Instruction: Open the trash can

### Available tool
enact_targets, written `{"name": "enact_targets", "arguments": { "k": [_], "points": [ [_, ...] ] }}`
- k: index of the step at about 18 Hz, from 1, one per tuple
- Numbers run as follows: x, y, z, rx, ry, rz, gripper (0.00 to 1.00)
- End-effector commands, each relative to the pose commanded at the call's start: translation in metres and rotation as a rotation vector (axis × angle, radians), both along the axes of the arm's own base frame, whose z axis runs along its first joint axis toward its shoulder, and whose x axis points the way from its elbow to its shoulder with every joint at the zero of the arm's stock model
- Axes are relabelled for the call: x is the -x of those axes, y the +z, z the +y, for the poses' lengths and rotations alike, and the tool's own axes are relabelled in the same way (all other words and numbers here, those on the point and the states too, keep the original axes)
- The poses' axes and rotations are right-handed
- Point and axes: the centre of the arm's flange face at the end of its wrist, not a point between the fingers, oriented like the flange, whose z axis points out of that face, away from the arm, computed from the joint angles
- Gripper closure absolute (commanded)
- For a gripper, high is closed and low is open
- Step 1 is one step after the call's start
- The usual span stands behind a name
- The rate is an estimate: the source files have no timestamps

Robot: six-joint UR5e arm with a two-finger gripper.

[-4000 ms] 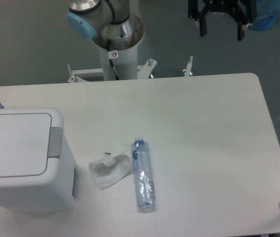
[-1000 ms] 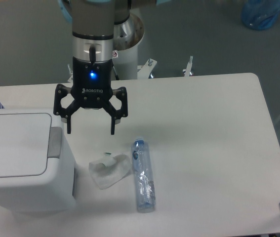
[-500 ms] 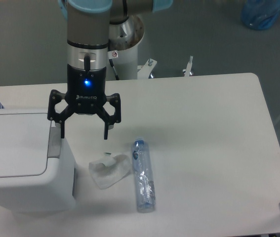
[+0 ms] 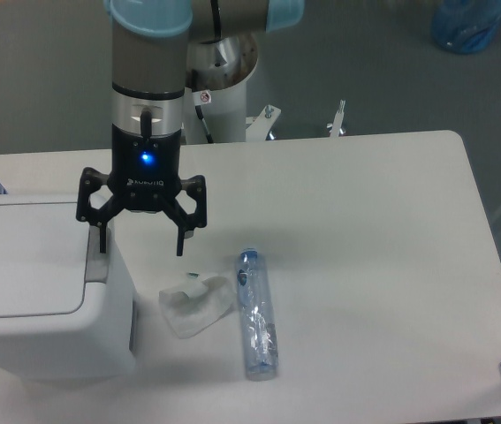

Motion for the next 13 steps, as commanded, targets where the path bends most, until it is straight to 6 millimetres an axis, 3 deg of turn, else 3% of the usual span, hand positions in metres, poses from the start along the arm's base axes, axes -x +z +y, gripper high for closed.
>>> {"name": "enact_targets", "arguments": {
  "k": [13],
  "points": [
    [0.0013, -0.0061, 0.0017, 0.008, 0.0, -0.007, 0.0]
  ]
}}
